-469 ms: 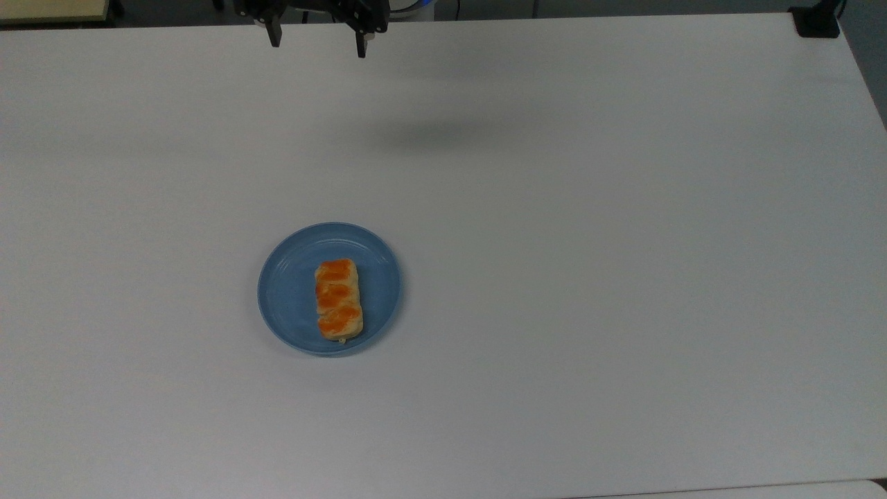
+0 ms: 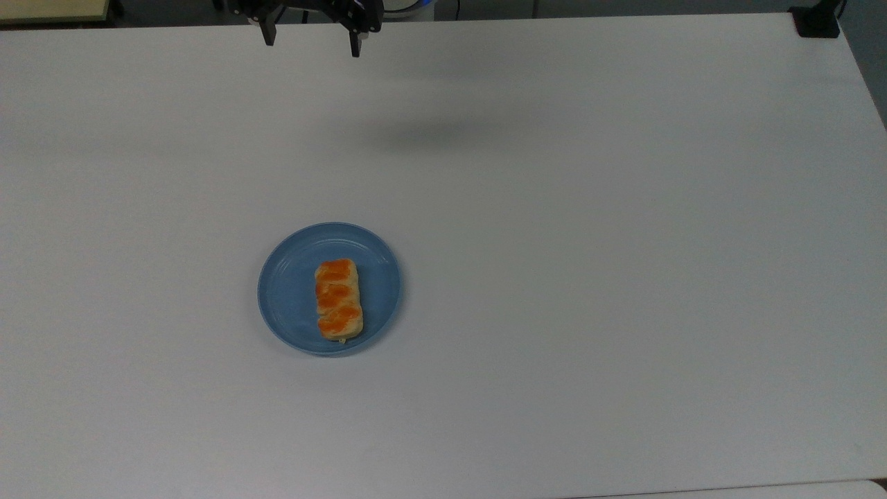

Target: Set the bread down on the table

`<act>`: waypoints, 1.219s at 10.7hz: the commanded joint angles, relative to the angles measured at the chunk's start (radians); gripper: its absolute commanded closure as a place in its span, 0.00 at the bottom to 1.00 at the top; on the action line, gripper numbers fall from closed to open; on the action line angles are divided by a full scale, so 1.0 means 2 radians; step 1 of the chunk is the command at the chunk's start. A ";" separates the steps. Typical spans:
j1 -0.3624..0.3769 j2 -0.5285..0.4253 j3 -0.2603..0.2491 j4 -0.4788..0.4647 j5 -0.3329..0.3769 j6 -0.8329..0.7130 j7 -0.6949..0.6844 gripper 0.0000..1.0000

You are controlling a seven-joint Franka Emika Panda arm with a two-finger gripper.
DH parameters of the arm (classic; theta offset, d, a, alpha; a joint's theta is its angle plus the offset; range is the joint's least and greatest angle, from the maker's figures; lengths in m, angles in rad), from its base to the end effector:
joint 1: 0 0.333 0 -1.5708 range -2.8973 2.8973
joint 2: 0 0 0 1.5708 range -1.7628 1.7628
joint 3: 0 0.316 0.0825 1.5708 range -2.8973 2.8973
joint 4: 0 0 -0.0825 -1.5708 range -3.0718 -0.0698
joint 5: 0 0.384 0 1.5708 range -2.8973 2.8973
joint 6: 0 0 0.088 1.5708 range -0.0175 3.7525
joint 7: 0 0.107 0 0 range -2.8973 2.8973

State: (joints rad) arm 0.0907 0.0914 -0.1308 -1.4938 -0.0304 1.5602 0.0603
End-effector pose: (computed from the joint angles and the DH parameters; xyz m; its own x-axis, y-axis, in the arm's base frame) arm 0.5808 -0.0230 0.6085 0.9947 -0.1002 -0.0216 -0.0992 -0.9941 0.0437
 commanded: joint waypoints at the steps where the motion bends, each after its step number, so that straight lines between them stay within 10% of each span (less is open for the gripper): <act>1: 0.000 -0.010 0.000 -0.006 -0.005 -0.003 0.004 0.00; 13: -0.002 0.055 0.000 0.004 0.001 0.100 0.001 0.00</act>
State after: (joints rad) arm 0.0907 0.1428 -0.1307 -1.4960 -0.0302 1.6602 0.0602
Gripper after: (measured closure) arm 0.000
